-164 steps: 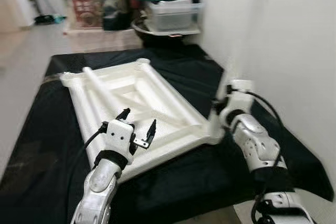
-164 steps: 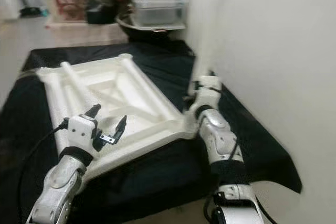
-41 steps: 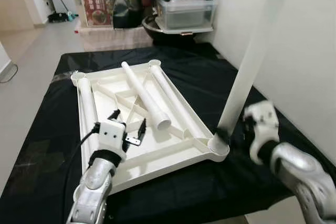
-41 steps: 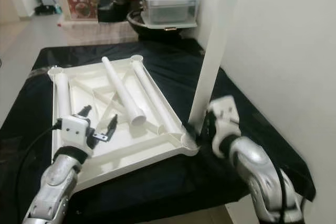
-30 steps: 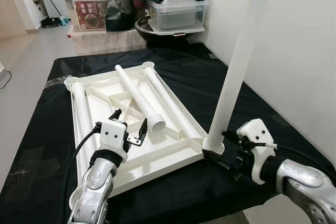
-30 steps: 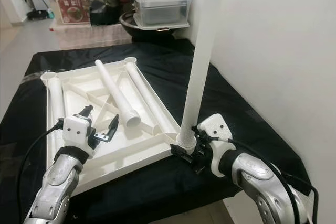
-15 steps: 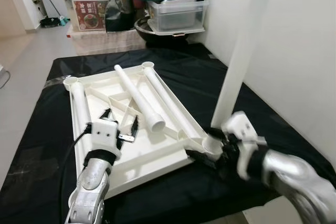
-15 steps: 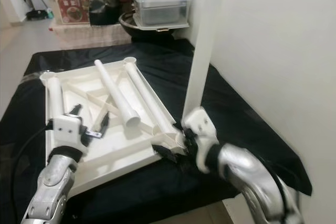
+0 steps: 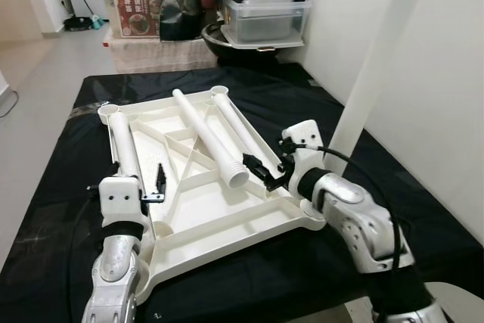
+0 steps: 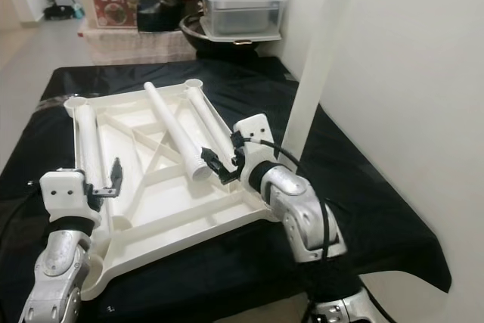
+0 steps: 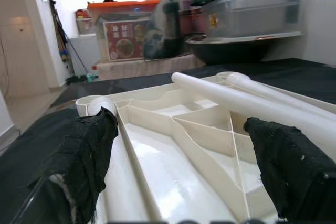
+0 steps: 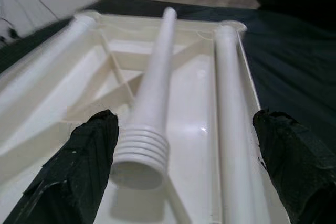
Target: Building children table
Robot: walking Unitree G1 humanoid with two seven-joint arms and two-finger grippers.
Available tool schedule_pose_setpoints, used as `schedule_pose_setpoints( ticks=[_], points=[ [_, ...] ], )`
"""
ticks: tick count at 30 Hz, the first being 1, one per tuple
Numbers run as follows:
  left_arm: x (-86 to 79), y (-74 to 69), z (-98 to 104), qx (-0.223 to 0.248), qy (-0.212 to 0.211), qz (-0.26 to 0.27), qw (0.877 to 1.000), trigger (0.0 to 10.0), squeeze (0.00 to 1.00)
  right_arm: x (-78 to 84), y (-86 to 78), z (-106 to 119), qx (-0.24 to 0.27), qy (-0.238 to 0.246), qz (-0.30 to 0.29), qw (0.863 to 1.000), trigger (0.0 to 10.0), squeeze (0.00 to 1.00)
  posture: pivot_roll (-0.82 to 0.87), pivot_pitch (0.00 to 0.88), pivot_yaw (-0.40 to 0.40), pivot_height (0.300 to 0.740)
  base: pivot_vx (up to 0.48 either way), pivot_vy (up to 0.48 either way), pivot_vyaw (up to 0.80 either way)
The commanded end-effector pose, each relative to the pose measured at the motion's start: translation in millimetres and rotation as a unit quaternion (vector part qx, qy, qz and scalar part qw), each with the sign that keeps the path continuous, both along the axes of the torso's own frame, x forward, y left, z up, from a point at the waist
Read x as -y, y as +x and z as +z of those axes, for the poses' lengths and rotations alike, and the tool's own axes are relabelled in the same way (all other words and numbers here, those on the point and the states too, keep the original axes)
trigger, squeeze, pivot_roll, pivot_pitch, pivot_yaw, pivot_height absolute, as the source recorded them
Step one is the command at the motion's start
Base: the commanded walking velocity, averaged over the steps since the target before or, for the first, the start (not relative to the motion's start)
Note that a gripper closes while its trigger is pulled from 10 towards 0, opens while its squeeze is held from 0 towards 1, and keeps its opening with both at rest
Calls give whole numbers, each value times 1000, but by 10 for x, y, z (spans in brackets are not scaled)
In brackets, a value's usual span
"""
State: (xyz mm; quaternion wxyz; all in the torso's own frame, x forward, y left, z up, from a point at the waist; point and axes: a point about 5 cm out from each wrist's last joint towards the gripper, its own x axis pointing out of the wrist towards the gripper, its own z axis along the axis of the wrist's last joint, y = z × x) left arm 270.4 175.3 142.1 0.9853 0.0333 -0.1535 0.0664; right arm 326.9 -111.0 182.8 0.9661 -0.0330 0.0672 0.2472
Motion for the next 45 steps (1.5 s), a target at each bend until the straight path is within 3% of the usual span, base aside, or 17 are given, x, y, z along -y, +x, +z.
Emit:
schedule_pose_setpoints(
  ticks=[1, 15, 24, 36, 40, 41, 45],
  points=[
    [-34, -28, -16, -4, 1, 9, 1000, 10000, 0, -92, 29, 7, 8, -7, 6, 1000, 10000, 0, -24, 0, -67, 740, 0, 0, 800],
    [-93, -32, -18, -7, -5, 47, 999, 10000, 0, -81, 259, -109, -16, 28, -81, 996, 10000, 0, -7, 0, -79, 740, 0, 0, 743],
    [-96, -11, -41, -14, 0, 43, 999, 10000, 0, 75, 339, -161, 14, -17, -153, 988, 10000, 0, -16, 0, -72, 740, 0, 0, 0],
    [-120, 15, -64, -20, 2, 39, 999, 10000, 0, 85, 271, -386, -26, -37, -111, 993, 10000, 0, -21, 0, -74, 740, 0, 0, 0],
    [-108, 22, -76, -22, 1, 40, 999, 10000, 0, 241, 281, -530, -56, -48, -139, 988, 10000, 0, -22, 0, -77, 740, 0, 0, 0],
    [-97, 23, -83, -23, 0, 39, 999, 10000, 0, 360, 297, -601, -70, -53, -161, 983, 10000, 0, -22, 0, -77, 740, 0, 0, 0],
    [-94, 23, -85, -23, 0, 39, 999, 10000, 0, 382, 298, -616, -73, -53, -165, 982, 10000, 0, -23, 0, -76, 740, 0, 0, 0]
  ],
)
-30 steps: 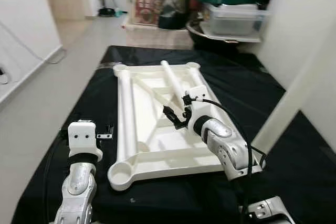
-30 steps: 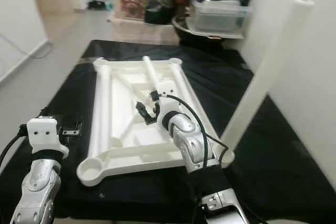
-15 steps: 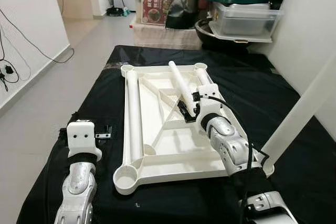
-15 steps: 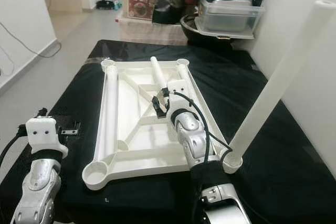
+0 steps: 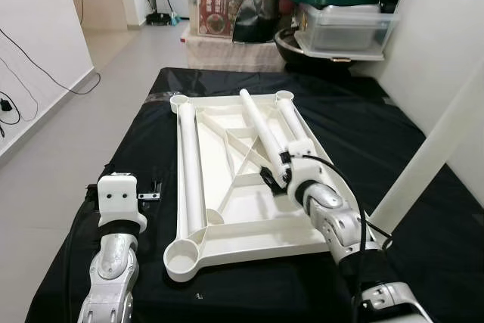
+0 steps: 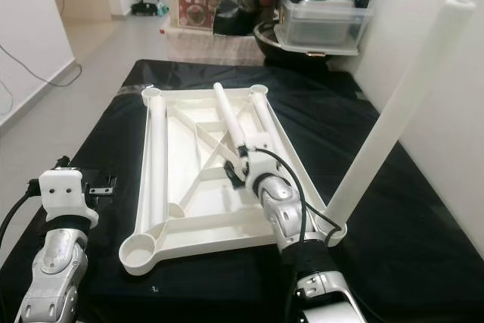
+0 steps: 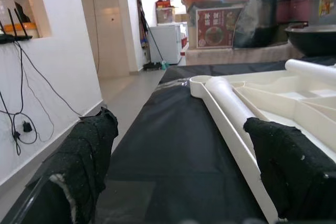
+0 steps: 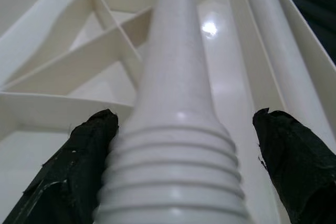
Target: Building children table
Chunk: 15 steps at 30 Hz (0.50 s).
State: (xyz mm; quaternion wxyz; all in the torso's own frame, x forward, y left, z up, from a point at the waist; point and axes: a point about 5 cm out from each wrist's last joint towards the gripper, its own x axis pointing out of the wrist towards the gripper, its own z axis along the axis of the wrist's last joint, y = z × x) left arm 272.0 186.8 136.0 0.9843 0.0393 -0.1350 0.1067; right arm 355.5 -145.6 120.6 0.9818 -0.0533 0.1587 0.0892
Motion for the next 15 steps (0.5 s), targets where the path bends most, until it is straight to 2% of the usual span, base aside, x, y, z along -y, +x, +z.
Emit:
schedule_pose_setpoints(
  ticks=[1, 9, 14, 15],
  points=[
    [29, 8, -29, -6, 1, -3, 1000, 10000, 0, 36, 4, -7, -1, 0, -2, 1000, 10000, 0, -28, 0, -72, 740, 0, 0, 0],
    [66, 21, -46, -10, 0, -9, 1000, 10000, 0, -41, -55, -101, -26, 18, 19, 999, 10000, 0, -29, 0, -75, 740, 0, 0, 0],
    [75, 26, -49, -11, -1, -10, 1000, 10000, 0, -73, -43, -75, -13, 33, 18, 999, 10000, 0, -31, 0, -74, 740, 0, 0, 0],
    [78, 29, -49, -11, -1, -11, 1000, 10000, 0, -77, -38, -54, -5, 40, 17, 999, 2745, 0, -32, 0, -74, 740, 0, 0, 0]
  ],
)
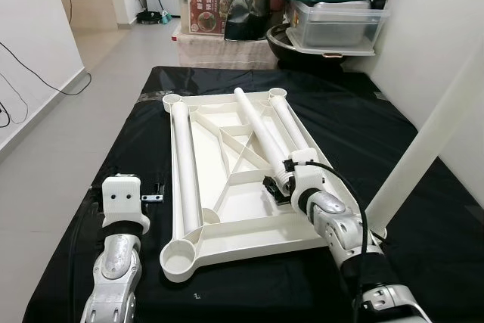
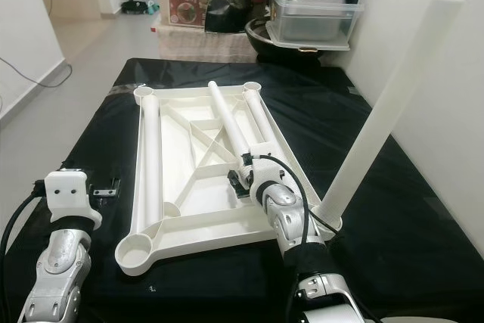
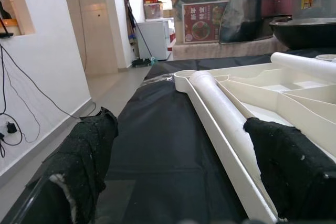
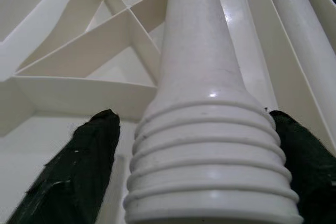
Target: Building children table
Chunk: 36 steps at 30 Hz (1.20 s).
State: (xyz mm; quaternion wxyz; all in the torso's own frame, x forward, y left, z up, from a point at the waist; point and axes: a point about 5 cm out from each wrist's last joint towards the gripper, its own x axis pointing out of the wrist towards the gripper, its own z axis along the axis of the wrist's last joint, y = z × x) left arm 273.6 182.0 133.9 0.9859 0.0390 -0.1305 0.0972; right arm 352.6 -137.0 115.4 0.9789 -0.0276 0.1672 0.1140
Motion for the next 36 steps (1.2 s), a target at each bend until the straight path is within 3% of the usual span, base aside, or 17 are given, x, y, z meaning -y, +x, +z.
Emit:
schedule_pose_setpoints(
  ticks=[1, 16, 20, 21, 23, 25, 26, 27, 28, 29, 30, 31, 32, 33, 34, 35, 36],
  points=[
    [32, 16, -28, -6, -1, -2, 1000, 10000, 0, 11, 0, 17, 15, 18, -8, 1000, 0, 0, -34, 0, -73, 740, 0, 0, 0],
    [24, 32, -5, -6, 0, -8, 1000, 10000, 0, -28, -59, 113, 56, 64, 12, 996, 0, 0, -40, 0, -64, 740, 0, 0, 0],
    [45, 51, 47, -2, -19, -34, 999, 10000, 0, -44, -87, 224, 82, 92, 46, 991, 0, 0, -43, 0, -62, 740, 0, 0, 0],
    [63, 74, 78, -3, -42, -59, 997, 10000, 0, -52, -121, 286, 91, 118, 73, 986, 0, 0, -46, 0, -59, 740, 0, 0, 0],
    [63, 74, 78, -3, -42, -59, 997, 10000, 0, -52, -121, 286, 91, 118, 73, 986, 0, 0, -46, 0, -59, 740, 0, 0, 0],
    [117, 133, 135, -11, -116, -125, 985, 10000, 0, -34, -245, 412, 104, 163, 158, 968, 0, 0, -58, 0, -50, 740, 0, 0, 0],
    [117, 133, 135, -11, -116, -125, 985, 10000, 0, -34, -245, 412, 104, 163, 158, 968, 0, 0, -58, 0, -50, 740, 0, 0, 0],
    [161, 149, 162, -17, -170, -169, 971, 10000, 0, 9, -351, 453, 101, 183, 211, 955, 0, 0, -63, 0, -46, 740, 0, 0, 0],
    [161, 149, 162, -17, -170, -169, 971, 10000, 0, 9, -351, 453, 101, 183, 211, 955, 0, 0, -63, 0, -46, 740, 0, 0, 0],
    [202, 151, 186, -21, -216, -206, 954, 10000, 0, 48, -450, 469, 95, 194, 253, 943, 0, 0, -68, 0, -43, 740, 0, 0, 0],
    [202, 151, 186, -21, -216, -206, 954, 10000, 0, 48, -450, 469, 95, 194, 253, 943, 0, 0, -68, 0, -43, 740, 0, 0, 0],
    [239, 144, 214, -21, -256, -237, 937, 10000, 0, 88, -540, 452, 84, 200, 284, 934, 0, 0, -71, 0, -40, 740, 0, 0, 0],
    [239, 144, 214, -21, -256, -237, 937, 10000, 0, 88, -540, 452, 84, 200, 284, 934, 0, 0, -71, 0, -40, 740, 0, 0, 0],
    [301, 117, 222, -33, -310, -288, 905, 10000, 0, 142, -683, 387, 63, 202, 324, 922, 0, 0, -73, 0, -40, 740, 0, 0, 0],
    [301, 117, 222, -33, -310, -288, 905, 10000, 0, 142, -683, 387, 63, 202, 324, 922, 0, 0, -73, 0, -40, 740, 0, 0, 0],
    [329, 97, 205, -40, -329, -309, 891, 10000, 0, 147, -761, 362, 54, 202, 348, 914, 0, 0, -77, 0, -37, 740, 0, 0, 0],
    [329, 97, 205, -40, -329, -309, 891, 10000, 0, 147, -761, 362, 54, 202, 348, 914, 0, 0, -77, 0, -37, 740, 0, 0, 0]
  ],
)
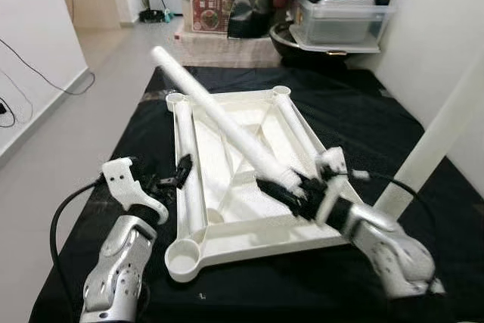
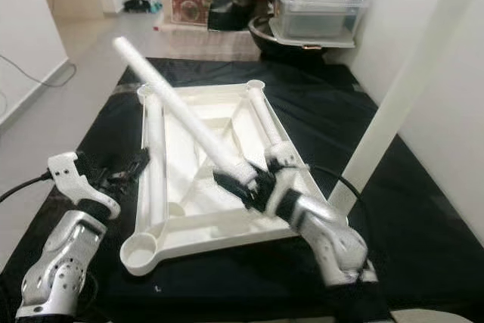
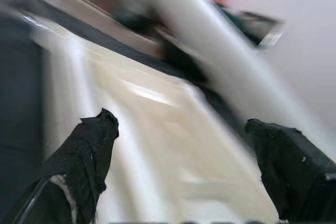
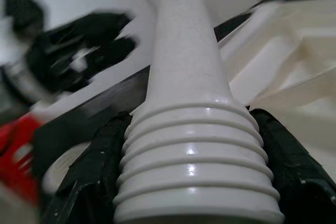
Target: Building children table
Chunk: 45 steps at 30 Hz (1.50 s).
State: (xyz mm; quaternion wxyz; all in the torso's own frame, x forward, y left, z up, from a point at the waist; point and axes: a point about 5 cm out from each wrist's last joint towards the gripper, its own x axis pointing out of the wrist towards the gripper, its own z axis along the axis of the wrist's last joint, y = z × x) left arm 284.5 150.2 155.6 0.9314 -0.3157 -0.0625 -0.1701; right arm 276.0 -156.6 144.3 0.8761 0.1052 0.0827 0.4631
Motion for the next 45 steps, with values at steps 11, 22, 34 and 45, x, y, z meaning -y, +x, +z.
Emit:
schedule_pose_setpoints(
  ticks=[11, 22, 34, 45],
  points=[
    [57, -47, -34, -19, -118, -80, 990, 10000, 0, -83, -187, -4, -1, 21, 98, 995, 0, 0, -72, 0, -37, 740, 0, 0, 0],
    [-250, 35, 72, -8, -205, -56, 977, 10000, 0, 0, -372, -30, -25, 30, 153, 988, 0, 0, -80, 0, -35, 740, 0, 0, 0],
    [-410, 58, 129, 7, -232, -47, 972, 0, 0, 51, -420, -61, -29, 23, 166, 985, 0, 0, -81, 0, -39, 740, 0, 0, 0],
    [-301, -45, 175, 28, -264, -93, 960, 0, 0, 88, -361, -109, -32, -4, 143, 989, 0, 0, -81, 0, -47, 740, 0, 0, 0]
  ],
)
